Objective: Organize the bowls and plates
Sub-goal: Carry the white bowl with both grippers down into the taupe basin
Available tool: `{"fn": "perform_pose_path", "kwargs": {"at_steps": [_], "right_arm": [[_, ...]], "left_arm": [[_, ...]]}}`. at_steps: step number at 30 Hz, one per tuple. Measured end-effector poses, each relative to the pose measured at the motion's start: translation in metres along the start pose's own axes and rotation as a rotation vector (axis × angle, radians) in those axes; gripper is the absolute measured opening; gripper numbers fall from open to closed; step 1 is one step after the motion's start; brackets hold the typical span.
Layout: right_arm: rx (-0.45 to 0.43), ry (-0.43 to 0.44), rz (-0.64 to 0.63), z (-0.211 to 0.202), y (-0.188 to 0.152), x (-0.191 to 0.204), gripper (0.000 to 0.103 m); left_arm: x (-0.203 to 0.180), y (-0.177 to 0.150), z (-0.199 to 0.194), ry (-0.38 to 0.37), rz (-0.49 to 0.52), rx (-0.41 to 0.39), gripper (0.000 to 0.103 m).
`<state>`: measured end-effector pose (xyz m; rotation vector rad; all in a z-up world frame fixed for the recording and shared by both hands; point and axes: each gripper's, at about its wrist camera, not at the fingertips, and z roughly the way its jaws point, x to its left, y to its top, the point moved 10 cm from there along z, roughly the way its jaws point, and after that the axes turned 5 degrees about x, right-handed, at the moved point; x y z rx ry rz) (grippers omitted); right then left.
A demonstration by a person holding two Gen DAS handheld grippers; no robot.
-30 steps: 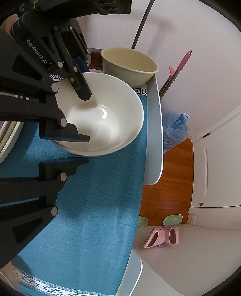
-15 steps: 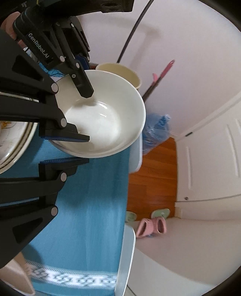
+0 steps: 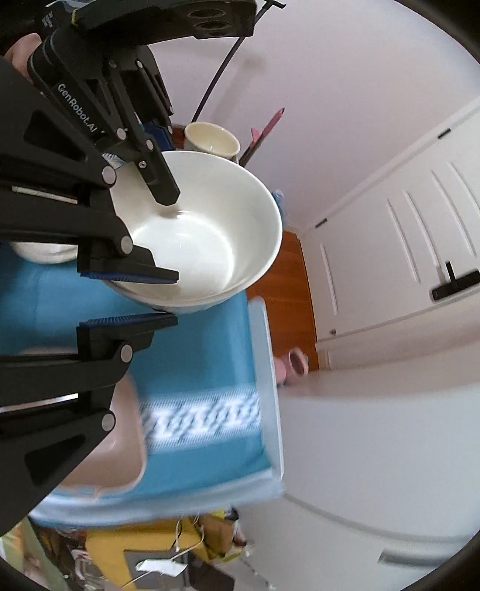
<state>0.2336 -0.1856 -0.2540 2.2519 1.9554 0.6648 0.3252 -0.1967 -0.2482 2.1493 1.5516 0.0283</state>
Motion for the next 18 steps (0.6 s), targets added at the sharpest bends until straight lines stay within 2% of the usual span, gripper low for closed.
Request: {"fn": "perform_pose_path", "kwargs": {"at_steps": [4, 7, 14, 18], "right_arm": [[0.013, -0.014, 0.024, -0.015, -0.018, -0.047, 0.015], [0.045, -0.021, 0.041, -0.014, -0.034, -0.079, 0.015], [0.156, -0.021, 0.027, 0.008, -0.081, -0.113, 0.015], [0.195, -0.018, 0.011, 0.023, -0.095, -0.128, 0.015]], "left_arm": [[-0.052, -0.016, 0.019, -0.012, 0.028, 0.031, 0.015], [-0.077, -0.029, 0.036, -0.009, 0.026, 0.056, 0.015], [-0.093, -0.069, 0.083, 0.02, -0.012, 0.144, 0.015], [-0.097, -0.084, 0.1, 0.049, -0.008, 0.179, 0.015]]}}
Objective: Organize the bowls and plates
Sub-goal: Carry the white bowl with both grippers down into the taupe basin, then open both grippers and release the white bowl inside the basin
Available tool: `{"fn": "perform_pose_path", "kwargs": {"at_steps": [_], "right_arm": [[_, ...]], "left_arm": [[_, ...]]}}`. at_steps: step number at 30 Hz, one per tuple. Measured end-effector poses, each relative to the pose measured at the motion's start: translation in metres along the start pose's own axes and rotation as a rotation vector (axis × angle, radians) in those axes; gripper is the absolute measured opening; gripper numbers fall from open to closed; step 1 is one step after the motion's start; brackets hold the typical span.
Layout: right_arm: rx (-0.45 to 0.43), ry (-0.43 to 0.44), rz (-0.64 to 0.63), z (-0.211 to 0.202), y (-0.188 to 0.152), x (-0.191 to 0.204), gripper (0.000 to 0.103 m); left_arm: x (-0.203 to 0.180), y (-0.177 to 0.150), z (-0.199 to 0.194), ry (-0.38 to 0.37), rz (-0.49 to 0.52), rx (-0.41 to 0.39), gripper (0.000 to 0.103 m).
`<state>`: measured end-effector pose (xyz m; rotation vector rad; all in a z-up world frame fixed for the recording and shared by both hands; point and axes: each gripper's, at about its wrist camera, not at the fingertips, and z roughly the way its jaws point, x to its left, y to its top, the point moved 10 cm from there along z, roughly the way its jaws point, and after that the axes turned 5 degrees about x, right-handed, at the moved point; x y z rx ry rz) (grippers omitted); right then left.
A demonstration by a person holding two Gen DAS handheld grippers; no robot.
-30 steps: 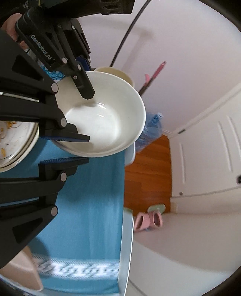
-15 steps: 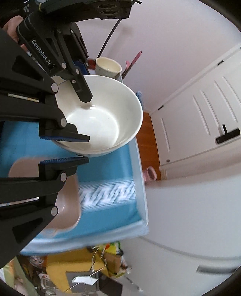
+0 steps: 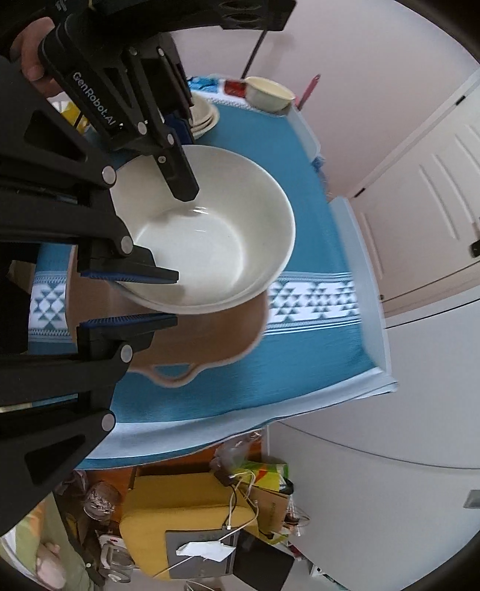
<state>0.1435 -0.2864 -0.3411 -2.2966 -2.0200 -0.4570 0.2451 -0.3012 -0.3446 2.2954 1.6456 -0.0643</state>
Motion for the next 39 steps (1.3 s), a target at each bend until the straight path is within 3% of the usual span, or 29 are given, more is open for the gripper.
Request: {"fn": "perform_pose_path", "kwargs": {"at_steps": [12, 26, 36, 39], "right_arm": [[0.035, -0.05, -0.035, 0.02, -0.009, -0.019, 0.015], [0.068, -0.079, -0.027, 0.031, -0.014, -0.019, 0.015], [0.116, -0.027, 0.073, 0.034, -0.013, -0.022, 0.015], [0.145, 0.039, 0.143, 0.034, -0.011, -0.02, 0.025]], "left_arm": [[-0.008, -0.009, 0.033, 0.048, 0.014, 0.059, 0.015], [-0.005, -0.008, 0.039, 0.097, 0.039, 0.09, 0.015], [-0.006, 0.0, 0.018, 0.103, 0.052, 0.05, 0.017], [-0.003, 0.004, 0.007, 0.095, 0.045, 0.03, 0.018]]}}
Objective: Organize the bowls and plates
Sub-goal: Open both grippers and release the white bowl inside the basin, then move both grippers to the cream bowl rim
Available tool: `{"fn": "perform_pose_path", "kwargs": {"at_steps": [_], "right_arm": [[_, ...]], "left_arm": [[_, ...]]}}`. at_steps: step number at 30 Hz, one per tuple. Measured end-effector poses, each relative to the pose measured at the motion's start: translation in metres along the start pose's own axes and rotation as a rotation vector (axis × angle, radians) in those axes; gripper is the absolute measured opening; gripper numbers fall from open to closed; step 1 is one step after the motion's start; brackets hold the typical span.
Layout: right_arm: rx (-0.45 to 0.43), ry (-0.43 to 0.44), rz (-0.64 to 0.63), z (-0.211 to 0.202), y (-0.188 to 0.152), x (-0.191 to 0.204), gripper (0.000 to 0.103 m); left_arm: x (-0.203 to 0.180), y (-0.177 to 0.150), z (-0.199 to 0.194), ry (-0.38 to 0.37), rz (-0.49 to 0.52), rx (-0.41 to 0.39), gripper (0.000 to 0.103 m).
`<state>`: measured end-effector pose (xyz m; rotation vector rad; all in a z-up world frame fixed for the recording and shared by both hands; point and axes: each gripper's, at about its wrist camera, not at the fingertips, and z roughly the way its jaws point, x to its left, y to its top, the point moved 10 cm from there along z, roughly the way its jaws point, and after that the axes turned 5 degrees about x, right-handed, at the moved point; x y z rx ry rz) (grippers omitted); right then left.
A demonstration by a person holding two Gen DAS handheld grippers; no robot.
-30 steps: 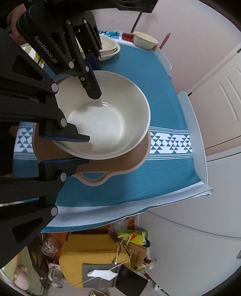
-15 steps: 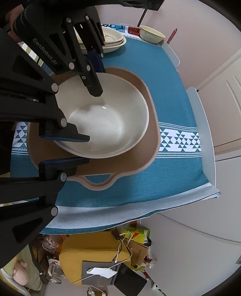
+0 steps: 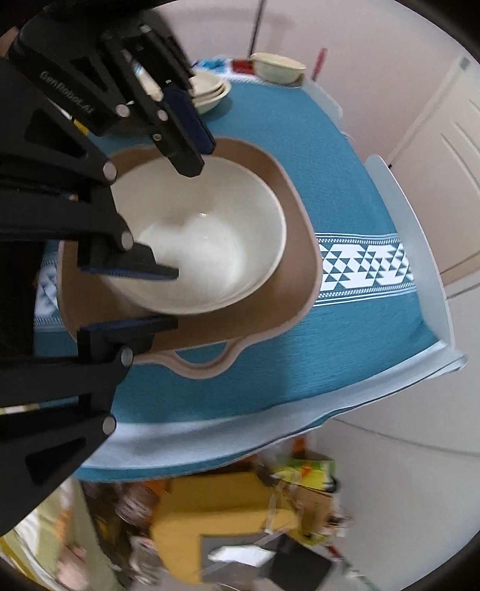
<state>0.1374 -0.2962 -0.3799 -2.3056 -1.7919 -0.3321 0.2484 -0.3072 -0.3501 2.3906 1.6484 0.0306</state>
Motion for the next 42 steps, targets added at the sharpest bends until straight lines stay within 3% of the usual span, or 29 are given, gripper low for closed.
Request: {"fn": "perform_pose_path", "kwargs": {"at_steps": [4, 11, 17, 23, 25, 27, 28, 30, 35, 39, 42], "right_arm": [[0.008, 0.061, 0.033, -0.005, 0.004, 0.01, 0.048], [0.0, 0.159, 0.129, -0.021, 0.008, 0.015, 0.064], [-0.029, 0.22, 0.124, -0.047, 0.011, 0.025, 0.065], [-0.129, 0.273, -0.018, -0.089, 0.019, 0.057, 0.065], [-0.185, 0.252, -0.096, -0.104, 0.025, 0.073, 0.066], [-0.239, 0.219, -0.174, -0.116, 0.032, 0.089, 0.074], [-0.27, 0.208, -0.216, -0.121, 0.036, 0.1, 0.081], [-0.321, 0.194, -0.309, -0.129, 0.04, 0.121, 0.089], [-0.44, 0.2, -0.551, -0.138, 0.047, 0.189, 0.098], [-0.483, 0.273, -0.621, -0.141, 0.055, 0.24, 0.102], [-0.505, 0.257, -0.662, -0.139, 0.068, 0.275, 0.102]], "left_arm": [[0.004, 0.001, -0.011, -0.015, -0.014, -0.019, 0.018], [0.011, 0.001, -0.023, -0.029, -0.032, -0.033, 0.019], [0.016, 0.005, -0.043, -0.038, -0.044, -0.068, 0.019], [0.044, 0.01, -0.091, -0.031, -0.119, -0.166, 0.02], [0.055, 0.011, -0.108, -0.027, -0.149, -0.204, 0.034], [0.074, 0.009, -0.131, -0.006, -0.205, -0.265, 0.097], [0.081, 0.008, -0.139, 0.002, -0.223, -0.293, 0.103], [0.1, 0.003, -0.161, 0.035, -0.273, -0.357, 0.103], [0.155, -0.013, -0.186, 0.129, -0.372, -0.364, 0.103], [0.202, -0.023, -0.206, 0.165, -0.459, -0.392, 0.103], [0.239, -0.03, -0.212, 0.187, -0.516, -0.401, 0.103]]}}
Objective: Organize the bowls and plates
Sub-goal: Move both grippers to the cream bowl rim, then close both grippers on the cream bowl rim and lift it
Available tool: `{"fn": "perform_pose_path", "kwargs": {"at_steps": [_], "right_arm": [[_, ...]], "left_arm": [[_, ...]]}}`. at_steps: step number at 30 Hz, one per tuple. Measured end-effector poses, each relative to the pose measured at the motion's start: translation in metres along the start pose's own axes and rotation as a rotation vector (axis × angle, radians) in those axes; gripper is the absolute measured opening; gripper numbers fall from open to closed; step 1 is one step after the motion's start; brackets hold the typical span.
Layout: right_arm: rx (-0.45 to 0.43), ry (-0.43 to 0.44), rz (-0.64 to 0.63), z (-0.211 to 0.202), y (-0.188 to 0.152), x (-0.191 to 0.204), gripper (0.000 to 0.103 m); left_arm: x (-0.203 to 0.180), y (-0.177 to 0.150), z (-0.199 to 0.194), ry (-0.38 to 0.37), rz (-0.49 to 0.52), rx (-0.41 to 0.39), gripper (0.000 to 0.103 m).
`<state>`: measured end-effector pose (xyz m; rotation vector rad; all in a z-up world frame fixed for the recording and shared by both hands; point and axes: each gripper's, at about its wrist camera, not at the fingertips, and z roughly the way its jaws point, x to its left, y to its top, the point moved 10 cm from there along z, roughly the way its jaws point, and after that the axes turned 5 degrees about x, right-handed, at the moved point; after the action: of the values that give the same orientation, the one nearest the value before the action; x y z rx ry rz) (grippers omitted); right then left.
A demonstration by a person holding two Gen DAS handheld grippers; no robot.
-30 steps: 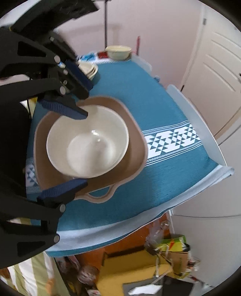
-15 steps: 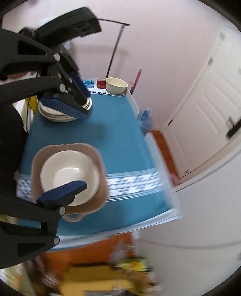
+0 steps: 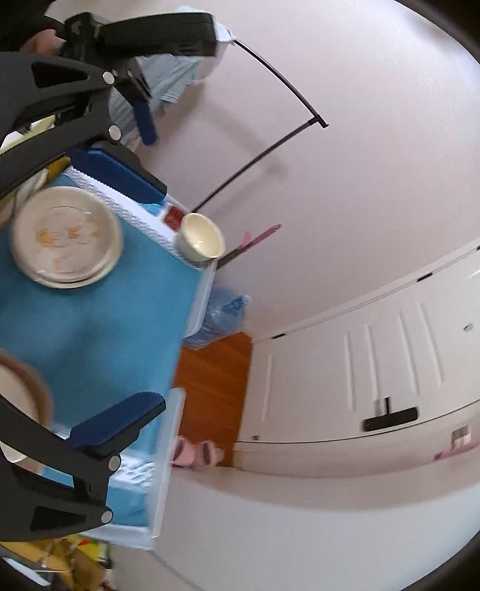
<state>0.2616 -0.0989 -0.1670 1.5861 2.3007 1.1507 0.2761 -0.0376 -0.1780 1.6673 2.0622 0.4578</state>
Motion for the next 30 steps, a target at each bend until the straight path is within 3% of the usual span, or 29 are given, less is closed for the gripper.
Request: {"fn": "perform_pose_path", "kwargs": {"at_steps": [7, 13, 18, 24, 30], "right_arm": [[0.1, -0.07, -0.017, 0.079, 0.033, 0.025, 0.102], [0.27, -0.008, -0.012, 0.173, 0.04, 0.044, 0.102], [0.384, 0.05, -0.023, 0.254, 0.027, 0.056, 0.101], [0.507, 0.104, -0.033, 0.327, 0.003, 0.066, 0.068], [0.564, 0.144, -0.027, 0.365, -0.009, 0.071, 0.04]], "left_arm": [[0.09, 0.027, 0.028, 0.054, -0.162, 0.002, 0.103], [0.158, 0.041, 0.078, 0.048, -0.278, 0.057, 0.102], [0.184, 0.038, 0.144, -0.037, -0.348, 0.156, 0.078], [0.189, 0.039, 0.203, -0.122, -0.378, 0.226, 0.057], [0.192, 0.045, 0.24, -0.163, -0.399, 0.243, 0.048]]}}
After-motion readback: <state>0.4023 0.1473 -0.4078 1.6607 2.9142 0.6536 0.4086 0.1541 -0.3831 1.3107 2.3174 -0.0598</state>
